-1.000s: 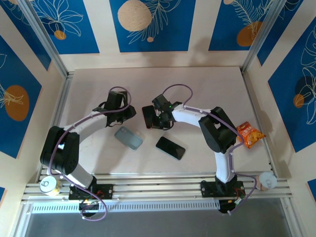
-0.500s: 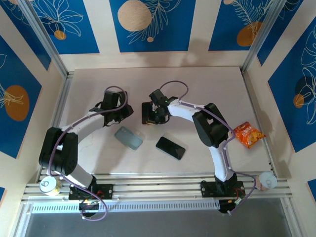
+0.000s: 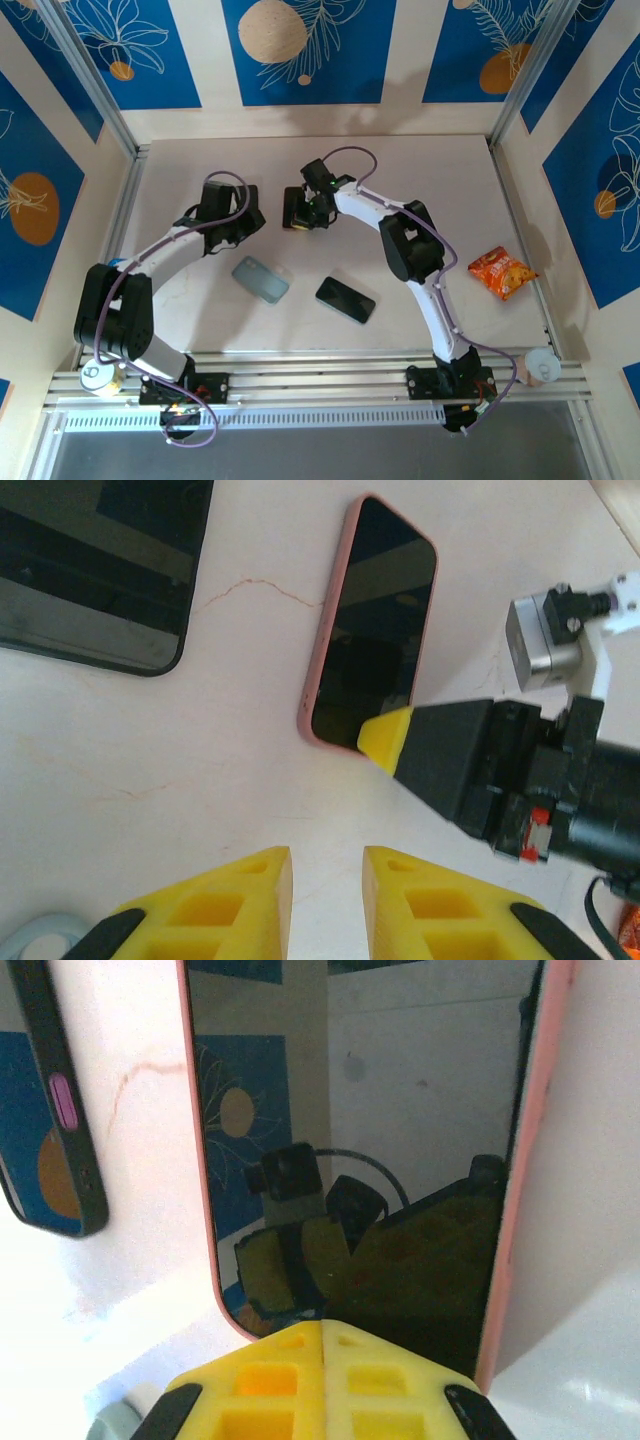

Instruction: Put the phone into the phone case

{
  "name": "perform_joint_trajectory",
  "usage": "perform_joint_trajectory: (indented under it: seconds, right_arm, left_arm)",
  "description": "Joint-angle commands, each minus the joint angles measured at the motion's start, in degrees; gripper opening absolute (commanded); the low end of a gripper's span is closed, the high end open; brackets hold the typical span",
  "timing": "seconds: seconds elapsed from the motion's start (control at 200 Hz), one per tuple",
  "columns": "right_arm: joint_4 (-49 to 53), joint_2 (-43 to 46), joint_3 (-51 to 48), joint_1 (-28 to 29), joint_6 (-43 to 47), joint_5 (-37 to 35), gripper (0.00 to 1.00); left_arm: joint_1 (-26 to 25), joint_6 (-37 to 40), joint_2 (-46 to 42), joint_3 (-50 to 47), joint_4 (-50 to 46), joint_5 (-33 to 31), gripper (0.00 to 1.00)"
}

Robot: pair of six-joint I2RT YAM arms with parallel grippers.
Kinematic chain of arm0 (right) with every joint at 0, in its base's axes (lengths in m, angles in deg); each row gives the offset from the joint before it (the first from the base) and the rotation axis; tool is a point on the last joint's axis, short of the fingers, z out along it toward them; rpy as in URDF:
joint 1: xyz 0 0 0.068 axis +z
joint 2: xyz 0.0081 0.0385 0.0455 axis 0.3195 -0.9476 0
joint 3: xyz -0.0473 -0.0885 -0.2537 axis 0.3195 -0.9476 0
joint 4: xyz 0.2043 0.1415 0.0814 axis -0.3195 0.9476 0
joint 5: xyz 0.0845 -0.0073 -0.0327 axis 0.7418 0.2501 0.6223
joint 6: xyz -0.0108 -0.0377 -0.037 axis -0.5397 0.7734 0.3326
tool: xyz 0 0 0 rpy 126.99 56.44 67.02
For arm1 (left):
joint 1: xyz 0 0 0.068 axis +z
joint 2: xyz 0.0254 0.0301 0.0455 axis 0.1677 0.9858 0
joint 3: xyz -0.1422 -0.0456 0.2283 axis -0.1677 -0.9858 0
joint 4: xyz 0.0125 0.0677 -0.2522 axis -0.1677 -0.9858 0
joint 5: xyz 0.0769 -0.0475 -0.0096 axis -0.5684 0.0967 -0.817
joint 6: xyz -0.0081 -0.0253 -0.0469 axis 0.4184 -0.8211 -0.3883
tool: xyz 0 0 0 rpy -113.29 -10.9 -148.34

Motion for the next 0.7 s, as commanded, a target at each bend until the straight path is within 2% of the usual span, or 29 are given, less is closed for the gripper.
perform_joint_trajectory:
  seconds: [0.0, 0.265, 0.355, 0.55, 0.695]
  right_arm:
    - [6.0, -4.3, 4.1, -1.2, 1.9, -0.8, 0.00]
    - [7.4, -5.8, 8.0, -2.3, 3.7, 0.1, 0.00]
    - [6.4, -3.9, 8.6, -2.8, 3.7, 3.2, 0.00]
    - [7.8, 6.5, 8.4, -2.8, 9.6, 1.2, 0.00]
    - [9.1, 18.0, -5.1, -1.9, 17.4, -5.2, 0.01]
  left_arm:
    - [0.9, -0.4, -0.6, -0.1, -0.4, 1.3, 0.25]
    - [1.1, 0.3, 0.3, 0.5, -1.0, 1.4, 0.25]
    - [1.1, 0.6, 0.7, 0.4, -0.6, 2.0, 0.25]
    - [0.7, 1.7, 0.7, 0.0, 0.4, 5.0, 0.24]
    - [-0.2, 3.9, -0.1, -0.8, -1.9, 5.3, 0.24]
